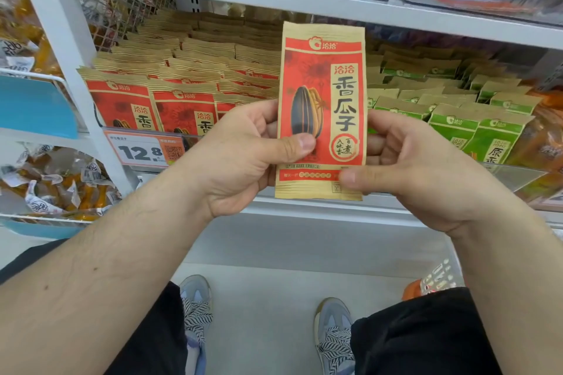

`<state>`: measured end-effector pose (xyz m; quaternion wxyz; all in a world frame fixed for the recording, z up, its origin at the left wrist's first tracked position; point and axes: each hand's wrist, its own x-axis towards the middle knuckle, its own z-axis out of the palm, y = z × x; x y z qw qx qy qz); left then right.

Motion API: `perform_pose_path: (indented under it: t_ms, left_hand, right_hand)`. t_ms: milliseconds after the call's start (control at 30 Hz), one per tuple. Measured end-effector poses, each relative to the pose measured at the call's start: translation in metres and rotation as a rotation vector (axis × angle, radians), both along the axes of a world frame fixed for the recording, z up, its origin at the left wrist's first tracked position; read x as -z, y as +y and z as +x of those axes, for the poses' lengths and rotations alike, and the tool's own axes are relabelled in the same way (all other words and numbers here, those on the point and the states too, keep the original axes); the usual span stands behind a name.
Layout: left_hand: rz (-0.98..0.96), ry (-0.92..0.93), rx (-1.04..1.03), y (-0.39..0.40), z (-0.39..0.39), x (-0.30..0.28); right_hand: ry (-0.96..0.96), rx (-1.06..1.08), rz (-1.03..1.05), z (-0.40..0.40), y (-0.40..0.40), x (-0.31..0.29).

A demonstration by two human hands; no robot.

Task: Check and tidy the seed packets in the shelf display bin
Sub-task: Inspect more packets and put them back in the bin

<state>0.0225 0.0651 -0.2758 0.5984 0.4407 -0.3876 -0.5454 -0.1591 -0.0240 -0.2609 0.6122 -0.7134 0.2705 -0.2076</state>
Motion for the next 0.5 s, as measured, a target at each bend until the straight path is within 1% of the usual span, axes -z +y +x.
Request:
perform_pose_path:
  t_ms: [67,167,367,500]
  left_hand:
    - [-0.015,0.003,0.007,-0.0008,0.0022,0.0013]
    - [-0.031,0.007,0.012,-0.0015,0.0038,0.0016]
    - [-0.039,-0.001,0.006,-0.0013,0.0048,0.0025]
    - [-0.046,-0.016,-0.002,-0.0012,0.0053,0.0037]
  right_hand:
    - [0.002,-0.070,-0.012,-0.0010,0.0009,-0.0003]
    - [0.000,-0.115,-0.023,-0.0022,0.0008,-0.0022]
    - [0.007,-0.154,-0.046,-0.0045,0.0015,-0.0039]
    - [-0.017,-0.146,-0.016,-0.0003,0.0033,-0.0016]
